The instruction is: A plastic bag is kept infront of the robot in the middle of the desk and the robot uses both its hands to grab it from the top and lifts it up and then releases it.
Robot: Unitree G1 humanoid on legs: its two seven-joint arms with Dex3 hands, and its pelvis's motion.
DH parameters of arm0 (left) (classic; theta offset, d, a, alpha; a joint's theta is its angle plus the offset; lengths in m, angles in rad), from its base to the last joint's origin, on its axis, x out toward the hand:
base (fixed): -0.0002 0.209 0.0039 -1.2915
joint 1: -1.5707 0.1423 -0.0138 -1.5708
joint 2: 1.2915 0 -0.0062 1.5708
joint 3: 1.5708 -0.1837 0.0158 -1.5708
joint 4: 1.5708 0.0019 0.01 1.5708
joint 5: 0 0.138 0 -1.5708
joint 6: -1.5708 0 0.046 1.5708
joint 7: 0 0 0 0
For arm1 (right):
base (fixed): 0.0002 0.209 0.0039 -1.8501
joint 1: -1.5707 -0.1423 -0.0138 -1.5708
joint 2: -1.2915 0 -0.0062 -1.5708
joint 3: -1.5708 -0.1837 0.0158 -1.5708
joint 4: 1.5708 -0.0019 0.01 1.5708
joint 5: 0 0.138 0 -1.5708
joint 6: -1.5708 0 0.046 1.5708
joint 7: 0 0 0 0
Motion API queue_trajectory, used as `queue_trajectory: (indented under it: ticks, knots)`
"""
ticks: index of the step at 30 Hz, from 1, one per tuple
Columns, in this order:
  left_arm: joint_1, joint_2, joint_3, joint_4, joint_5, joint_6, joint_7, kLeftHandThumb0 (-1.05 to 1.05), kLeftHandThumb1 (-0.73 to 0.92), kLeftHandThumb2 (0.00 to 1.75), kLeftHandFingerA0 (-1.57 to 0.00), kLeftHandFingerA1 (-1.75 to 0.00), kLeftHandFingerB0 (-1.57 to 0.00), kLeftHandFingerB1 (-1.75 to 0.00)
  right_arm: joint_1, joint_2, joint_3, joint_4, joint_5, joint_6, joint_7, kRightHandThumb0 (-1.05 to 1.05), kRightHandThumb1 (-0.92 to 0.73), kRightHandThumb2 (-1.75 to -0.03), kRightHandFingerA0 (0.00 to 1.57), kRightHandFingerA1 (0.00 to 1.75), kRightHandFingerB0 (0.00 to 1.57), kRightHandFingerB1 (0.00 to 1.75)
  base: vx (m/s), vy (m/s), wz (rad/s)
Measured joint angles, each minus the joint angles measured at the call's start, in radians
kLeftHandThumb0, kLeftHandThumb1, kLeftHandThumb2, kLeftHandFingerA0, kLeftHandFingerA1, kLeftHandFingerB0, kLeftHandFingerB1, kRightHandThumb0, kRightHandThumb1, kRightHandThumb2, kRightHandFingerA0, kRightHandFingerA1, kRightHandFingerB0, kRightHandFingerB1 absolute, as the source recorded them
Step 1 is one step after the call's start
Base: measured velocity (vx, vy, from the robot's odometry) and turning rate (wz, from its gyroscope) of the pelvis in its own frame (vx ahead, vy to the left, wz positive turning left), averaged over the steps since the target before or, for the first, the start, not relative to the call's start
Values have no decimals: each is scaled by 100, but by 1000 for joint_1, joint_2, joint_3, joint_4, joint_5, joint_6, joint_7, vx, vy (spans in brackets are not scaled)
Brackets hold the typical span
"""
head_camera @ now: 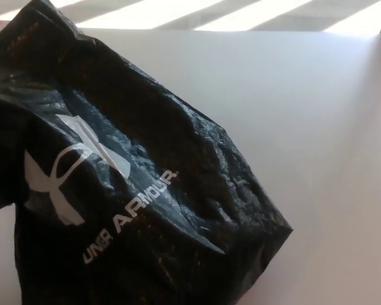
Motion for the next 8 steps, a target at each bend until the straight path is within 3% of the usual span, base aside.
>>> queue_trajectory:
  ticks: [1, 2, 3, 6, 7, 8]
  knots:
    - [0, 0, 0, 7, 0, -9, -4, -67, 92, 73, -25, -37, -12, -23, 0, 0, -1, 3, 0, -5, 0, -71, -63, -100, 0, 29, 4, 26, 0, 0, 0]
    - [0, 0, 0, 16, 0, -24, -10, -73, 75, 107, -19, -49, -7, -38, 0, 0, -2, 8, 1, -14, 0, -75, -65, -100, 0, 28, 3, 25, 0, 0, 0]
    - [0, 0, 0, 30, -1, -45, -19, -71, 92, 72, -27, -37, -13, -25, -1, 0, -5, 17, 1, -25, 0, -66, -83, -65, 2, 26, 1, 24, 0, 0, 0]
    - [1, 0, 1, 51, -2, -81, -33, -70, 92, 72, -27, -37, -13, -25, -4, 1, -12, 29, 1, -46, 0, -67, -83, -64, 3, 26, 1, 24, 0, 0, 0]
    - [1, 1, 1, 60, -4, -99, -40, -72, 75, 107, -20, -49, -7, -39, -5, 1, -15, 34, 1, -55, -1, -66, -83, -64, 2, 29, 1, 27, 0, 0, 0]
    - [1, 1, 2, 65, -4, -107, -43, -72, 75, 107, -20, -49, -7, -39, -6, 1, -17, 36, 1, -60, -1, -66, -83, -64, 2, 29, 1, 27, 0, 0, 0]
